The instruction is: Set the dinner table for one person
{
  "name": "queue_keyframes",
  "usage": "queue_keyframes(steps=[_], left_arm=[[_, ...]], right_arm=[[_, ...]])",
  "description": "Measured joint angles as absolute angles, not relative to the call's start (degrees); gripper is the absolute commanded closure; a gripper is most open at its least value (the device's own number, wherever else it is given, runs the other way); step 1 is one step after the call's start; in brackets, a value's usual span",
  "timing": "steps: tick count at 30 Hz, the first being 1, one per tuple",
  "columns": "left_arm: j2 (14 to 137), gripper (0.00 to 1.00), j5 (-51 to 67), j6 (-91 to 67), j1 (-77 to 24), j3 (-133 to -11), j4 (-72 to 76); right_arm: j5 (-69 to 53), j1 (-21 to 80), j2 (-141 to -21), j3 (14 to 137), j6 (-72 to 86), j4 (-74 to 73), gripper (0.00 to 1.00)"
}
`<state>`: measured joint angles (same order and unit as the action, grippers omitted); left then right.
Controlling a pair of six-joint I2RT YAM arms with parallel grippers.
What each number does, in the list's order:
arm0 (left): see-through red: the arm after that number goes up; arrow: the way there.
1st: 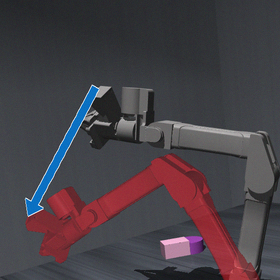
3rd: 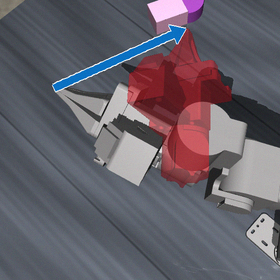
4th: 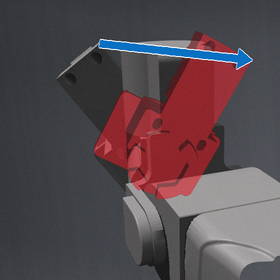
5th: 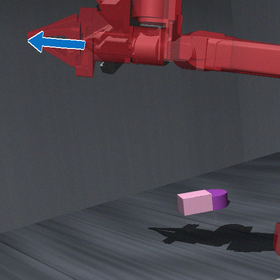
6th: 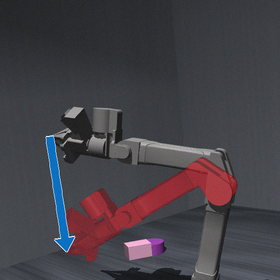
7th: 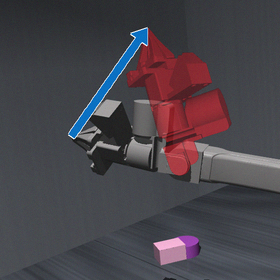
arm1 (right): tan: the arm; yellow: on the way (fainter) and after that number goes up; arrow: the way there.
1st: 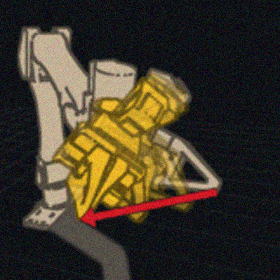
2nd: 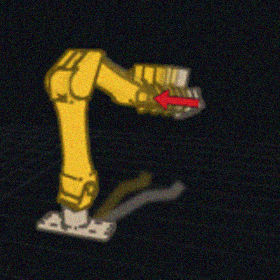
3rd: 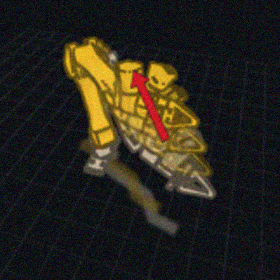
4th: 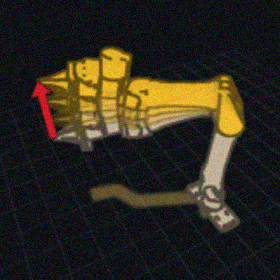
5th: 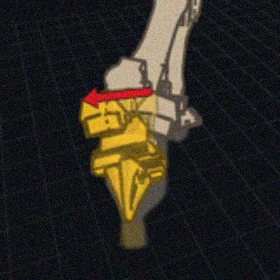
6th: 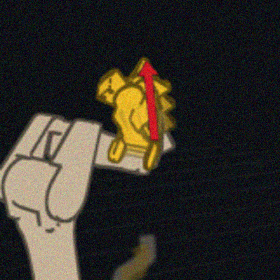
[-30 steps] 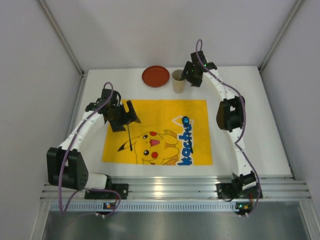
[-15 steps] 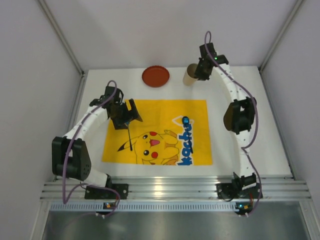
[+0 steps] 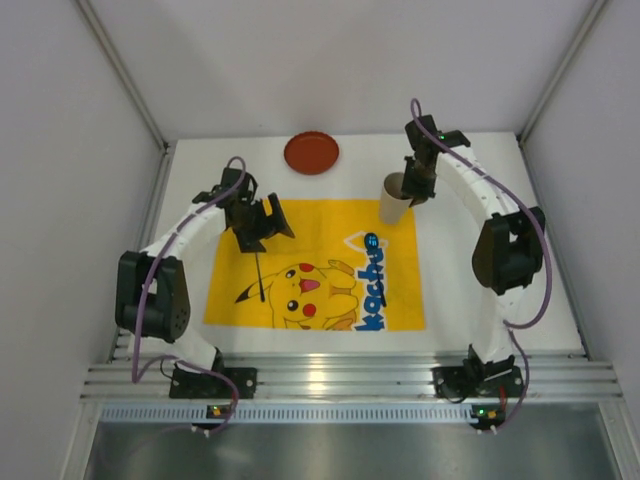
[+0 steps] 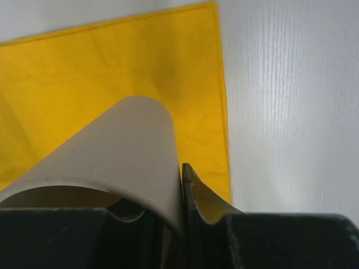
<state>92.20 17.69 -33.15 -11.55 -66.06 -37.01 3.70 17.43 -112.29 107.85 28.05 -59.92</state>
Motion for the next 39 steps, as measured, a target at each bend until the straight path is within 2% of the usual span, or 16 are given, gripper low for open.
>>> queue_keyframes(steps=[9, 11, 12, 13, 15, 18, 21, 23, 27, 30, 34, 39], left_arm=[[95.29, 0.05, 18.13, -33.28, -12.1, -74.41, -36.73], [96.44, 0.06, 18.09, -33.5, -12.29, -76.88, -36.82], [97.34, 0.06, 18.04, -33.67, -12.4, -78.59, -36.84], [98.26, 0.06, 17.91, -33.89, -12.51, -80.09, -36.86], [100.97, 0.06, 17.37, -34.39, -12.71, -84.68, -37.69], [106.69, 0.06, 16.27, -34.65, -12.86, -94.02, -38.2], [112.75, 0.06, 13.89, -35.0, -12.93, -103.68, -38.57], [116.01, 0.06, 12.29, -35.66, -12.91, -108.31, -38.11], [121.3, 0.07, 9.5, -36.86, -12.91, -113.62, -36.84], [126.65, 0.07, 7.73, -37.52, -12.91, -119.22, -36.82], [132.07, 0.07, 6.33, -38.06, -12.84, -123.13, -34.68], [135.5, 0.09, 4.58, -40.45, -12.8, -122.69, -30.63]], right_arm=[[3.81, 18.2, -117.56, 106.45, 28.29, -58.35, 1.0], [4.32, 18.5, -119.04, 108.14, 28.32, -57.74, 0.87], [4.62, 18.68, -119.68, 108.86, 28.32, -57.49, 0.78], [4.89, 18.9, -120.16, 109.27, 28.42, -57.04, 0.63], [5.39, 19.35, -120.86, 109.71, 28.58, -56.34, 0.48], [5.96, 20.1, -121.64, 109.71, 28.16, -56.1, 0.42], [6.22, 20.58, -122.45, 109.69, 28.23, -56.16, 0.28], [6.44, 20.8, -122.78, 110.08, 28.14, -56.86, 0.25], [7.55, 20.86, -122.98, 114.24, 28.03, -59.57, 0.12], [9.1, 20.67, -122.61, 119.68, 27.7, -61.32, 0.06], [10.07, 19.79, -117.89, 122.93, 26.92, -63.11, 0.04], [10.79, 16.71, -106.06, 119.61, 25.45, -64.4, 0.04]])
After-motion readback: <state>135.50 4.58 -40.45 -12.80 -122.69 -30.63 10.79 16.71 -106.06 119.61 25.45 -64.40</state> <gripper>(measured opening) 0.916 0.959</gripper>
